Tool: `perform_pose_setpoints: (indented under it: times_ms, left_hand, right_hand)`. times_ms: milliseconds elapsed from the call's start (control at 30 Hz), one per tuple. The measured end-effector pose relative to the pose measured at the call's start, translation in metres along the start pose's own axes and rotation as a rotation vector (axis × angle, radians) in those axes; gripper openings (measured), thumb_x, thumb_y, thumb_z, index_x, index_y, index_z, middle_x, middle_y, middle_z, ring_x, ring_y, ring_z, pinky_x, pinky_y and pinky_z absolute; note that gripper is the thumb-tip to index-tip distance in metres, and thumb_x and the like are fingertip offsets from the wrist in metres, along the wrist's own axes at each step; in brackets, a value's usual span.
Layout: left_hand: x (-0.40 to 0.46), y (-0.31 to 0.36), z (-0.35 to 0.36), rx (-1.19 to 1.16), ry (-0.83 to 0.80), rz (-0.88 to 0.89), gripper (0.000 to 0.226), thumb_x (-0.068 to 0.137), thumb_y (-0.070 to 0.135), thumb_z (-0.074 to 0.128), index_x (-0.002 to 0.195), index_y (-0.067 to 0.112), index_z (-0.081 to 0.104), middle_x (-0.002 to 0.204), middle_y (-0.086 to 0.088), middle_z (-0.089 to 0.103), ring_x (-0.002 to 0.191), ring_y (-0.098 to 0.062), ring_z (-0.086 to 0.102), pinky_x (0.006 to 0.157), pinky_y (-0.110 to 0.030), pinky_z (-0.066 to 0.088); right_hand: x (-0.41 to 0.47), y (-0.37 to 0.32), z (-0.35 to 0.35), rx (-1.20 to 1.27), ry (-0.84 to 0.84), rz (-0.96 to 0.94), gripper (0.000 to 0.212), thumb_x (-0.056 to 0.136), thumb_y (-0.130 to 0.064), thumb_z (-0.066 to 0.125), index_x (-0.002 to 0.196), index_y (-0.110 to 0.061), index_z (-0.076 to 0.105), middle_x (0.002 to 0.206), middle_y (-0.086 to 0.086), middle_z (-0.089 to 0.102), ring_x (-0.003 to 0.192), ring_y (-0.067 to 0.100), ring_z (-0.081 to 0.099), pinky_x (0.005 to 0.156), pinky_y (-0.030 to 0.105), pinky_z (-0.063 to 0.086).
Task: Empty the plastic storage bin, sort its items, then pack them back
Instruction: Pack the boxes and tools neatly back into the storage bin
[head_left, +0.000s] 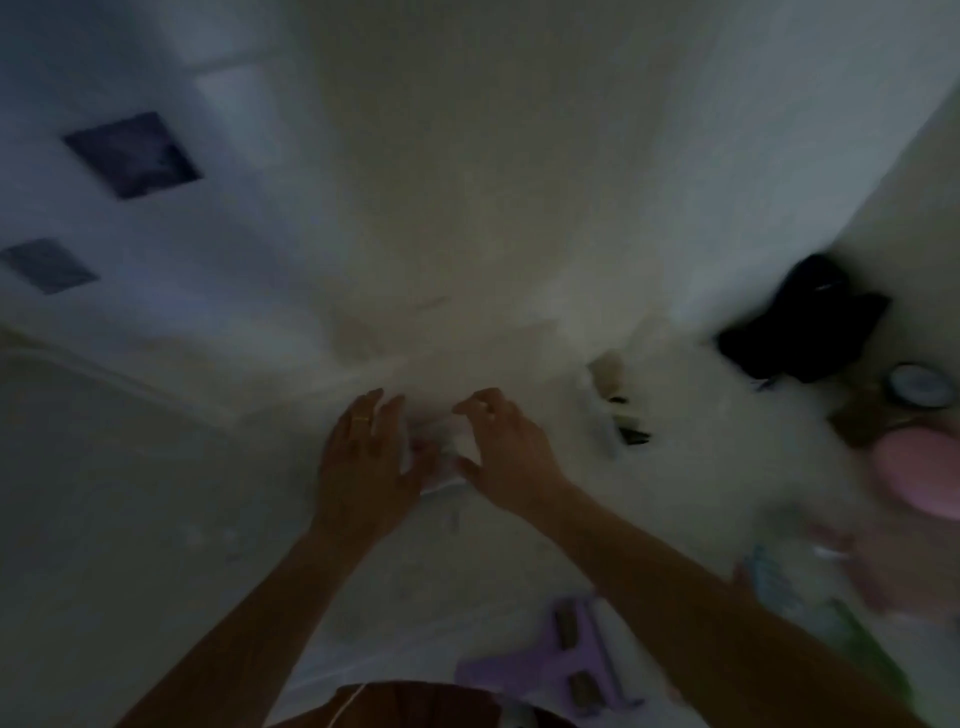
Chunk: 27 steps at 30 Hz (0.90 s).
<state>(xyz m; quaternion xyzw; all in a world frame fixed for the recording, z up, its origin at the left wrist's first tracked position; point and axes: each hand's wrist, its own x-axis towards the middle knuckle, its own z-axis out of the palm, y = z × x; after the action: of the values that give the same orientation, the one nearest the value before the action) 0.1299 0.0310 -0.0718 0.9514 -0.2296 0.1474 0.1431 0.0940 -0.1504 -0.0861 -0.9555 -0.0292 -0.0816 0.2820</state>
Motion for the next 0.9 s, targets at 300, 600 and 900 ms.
perform_pose_setpoints:
  times_ms: [300,600,900]
  left_hand:
    - [0.047,0.258,0.062,-0.553,-0.263,-0.017,0.049,0.101,0.027,0.022,0.132,0.006,0.053,0.145,-0.019,0.042,0.125,-0.035,0.045,0.099,-0.038,0.045]
    - [0.039,0.311,0.147,-0.659,-0.51,-0.673,0.042,0.1,0.023,0.04,0.139,0.007,0.036,0.141,-0.017,0.042,0.126,-0.033,0.045,0.103,-0.04,0.041]
    - [0.024,0.317,0.203,-0.722,-0.558,-1.083,0.054,0.096,0.027,0.048,0.142,0.006,0.028,0.142,-0.018,0.039,0.127,-0.036,0.044,0.105,-0.043,0.041]
  right_hand:
    - [-0.068,0.165,-0.114,-0.019,0.485,0.576,0.022,0.086,-0.027,0.064,0.108,-0.026,0.062,0.109,-0.004,0.061,0.099,0.018,0.061,0.08,0.029,0.046]
    - [-0.043,0.261,-0.098,0.259,0.24,0.746,0.035,0.092,-0.016,0.056,0.127,-0.018,0.054,0.104,0.009,0.073,0.094,0.028,0.068,0.078,0.03,0.05]
    - [-0.076,0.328,-0.149,0.291,0.197,0.69,0.02,0.087,-0.025,0.07,0.106,-0.019,0.067,0.082,-0.007,0.066,0.083,0.019,0.064,0.072,0.026,0.04]
